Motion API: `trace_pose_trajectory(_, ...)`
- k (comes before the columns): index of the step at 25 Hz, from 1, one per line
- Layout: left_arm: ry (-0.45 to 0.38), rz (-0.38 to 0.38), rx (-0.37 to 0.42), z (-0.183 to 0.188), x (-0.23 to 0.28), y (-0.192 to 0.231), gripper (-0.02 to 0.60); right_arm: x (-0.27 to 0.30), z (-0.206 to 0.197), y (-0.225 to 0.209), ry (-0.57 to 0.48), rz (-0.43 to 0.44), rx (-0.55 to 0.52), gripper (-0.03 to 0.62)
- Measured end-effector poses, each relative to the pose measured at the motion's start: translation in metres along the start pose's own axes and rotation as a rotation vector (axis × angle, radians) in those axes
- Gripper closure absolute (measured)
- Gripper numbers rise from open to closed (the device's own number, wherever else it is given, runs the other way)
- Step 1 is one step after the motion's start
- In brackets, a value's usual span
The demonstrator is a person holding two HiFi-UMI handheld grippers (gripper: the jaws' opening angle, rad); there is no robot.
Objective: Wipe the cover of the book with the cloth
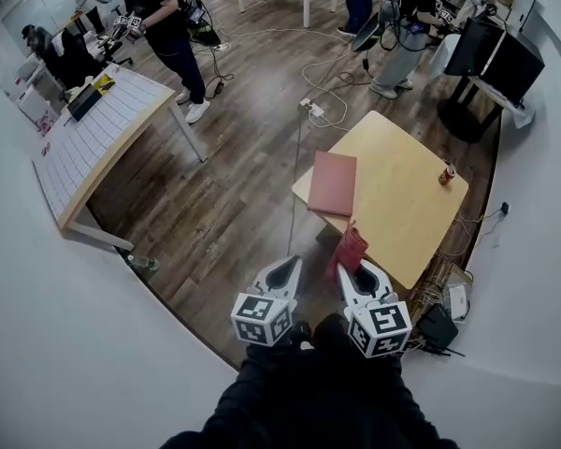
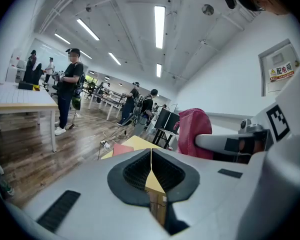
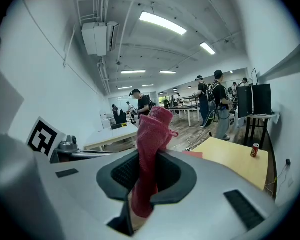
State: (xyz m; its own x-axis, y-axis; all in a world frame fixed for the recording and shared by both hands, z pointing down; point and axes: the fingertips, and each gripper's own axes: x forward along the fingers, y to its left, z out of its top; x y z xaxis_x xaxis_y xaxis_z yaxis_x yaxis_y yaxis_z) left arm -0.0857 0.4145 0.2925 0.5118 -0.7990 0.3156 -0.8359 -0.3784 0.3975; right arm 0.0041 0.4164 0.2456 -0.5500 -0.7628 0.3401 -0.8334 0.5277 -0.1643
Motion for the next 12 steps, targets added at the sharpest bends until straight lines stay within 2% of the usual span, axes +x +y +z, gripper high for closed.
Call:
trace_pose_trajectory(7,0.032,-0.013,-0.025,-0.007,0.026,0.003,0.545,0.012,-0.008,-0.023,0.040,-0.022,0.021,0.520)
trace_pose_trajectory(12,0.046,0.008,-0.026,-0.002,0.058,0.016,0.545,0.043,-0.006,-0.049,0.049,-0.001,0.044,0.520)
